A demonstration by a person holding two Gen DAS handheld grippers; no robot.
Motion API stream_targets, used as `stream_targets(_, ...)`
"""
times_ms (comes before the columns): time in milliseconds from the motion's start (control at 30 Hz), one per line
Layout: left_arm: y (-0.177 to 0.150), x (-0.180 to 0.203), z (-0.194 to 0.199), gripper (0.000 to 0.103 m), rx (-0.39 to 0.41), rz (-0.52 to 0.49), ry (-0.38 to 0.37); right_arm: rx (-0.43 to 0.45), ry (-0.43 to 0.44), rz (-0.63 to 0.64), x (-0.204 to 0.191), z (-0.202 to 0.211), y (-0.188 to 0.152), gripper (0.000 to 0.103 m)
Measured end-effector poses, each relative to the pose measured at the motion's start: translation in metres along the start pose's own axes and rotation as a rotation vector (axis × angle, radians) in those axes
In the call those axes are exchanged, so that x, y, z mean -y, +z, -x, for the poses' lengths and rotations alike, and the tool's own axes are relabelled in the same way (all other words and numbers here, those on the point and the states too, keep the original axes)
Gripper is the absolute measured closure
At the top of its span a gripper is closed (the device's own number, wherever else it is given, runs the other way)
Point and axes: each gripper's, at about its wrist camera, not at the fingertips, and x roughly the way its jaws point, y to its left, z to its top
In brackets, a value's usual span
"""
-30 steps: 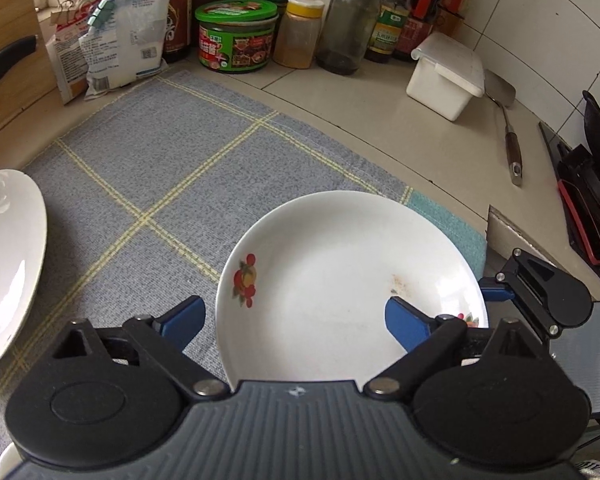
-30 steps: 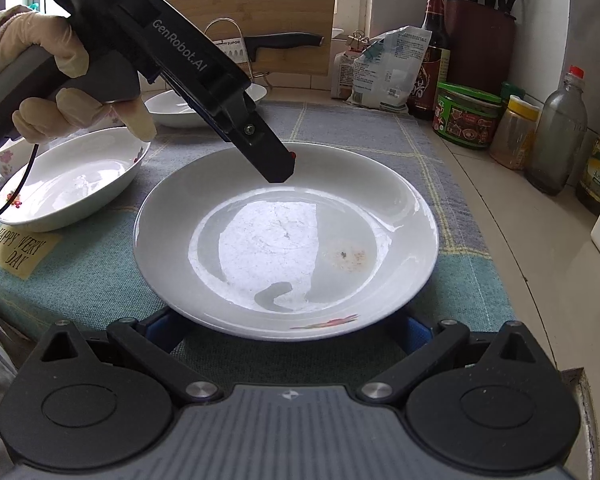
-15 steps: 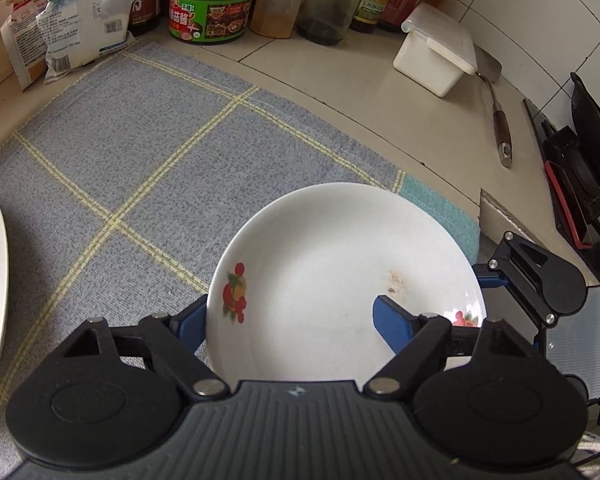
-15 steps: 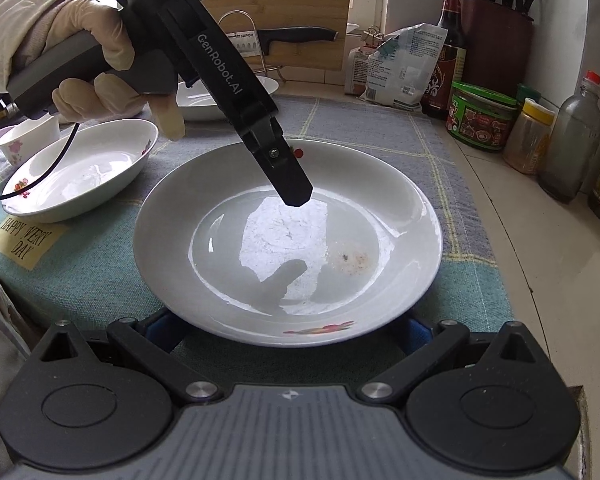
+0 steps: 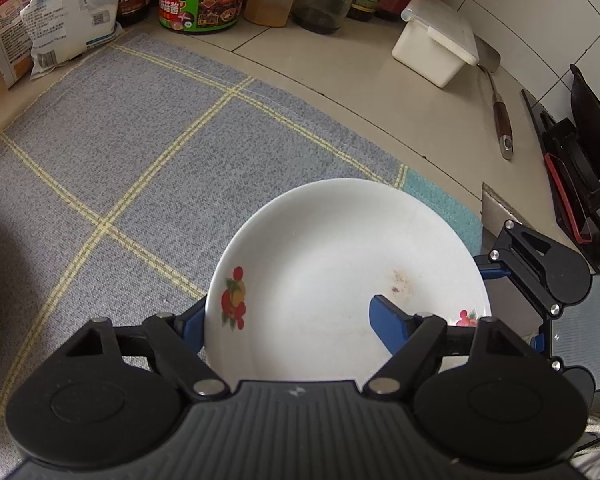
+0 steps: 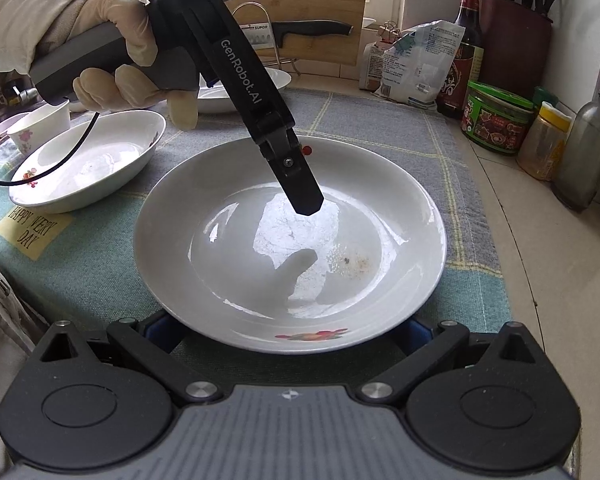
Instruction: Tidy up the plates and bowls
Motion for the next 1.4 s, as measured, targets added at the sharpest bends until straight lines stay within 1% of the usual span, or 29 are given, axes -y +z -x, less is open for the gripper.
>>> stream_targets(300, 0.0, -0.003, 0.002, 0.024, 0.008, 0.016, -0.016, -0.041, -0.003, 0.004, -0.001, -0.002, 0.005, 0.0)
stream_targets(500, -0.001, -0.001, 0.008, 0.024, 0.018, 0.014, -0.009, -0.052, -0.005, 0.014, -0.001, -0.002, 0.009, 0.0)
stream_targets(667, 0.004, -0.003, 0.016, 0.024, 0.043, 0.023, -0.002, -0.05, -0.001, 0.03, 0.002, -0.001, 0.014, 0.0)
stream_targets(1033, 0.035, -0.014, 0.02, 0.025, 0.104, 0.037, 0.028, -0.032, -0.003, 0.079, 0.022, -0.006, 0.035, 0.0)
stream_targets(1400, 0.068, -0.036, 0.008, 0.026, 0.132, 0.051, 0.066, -0.023, 0.005, 0.104, 0.054, -0.032, 0.06, 0.0)
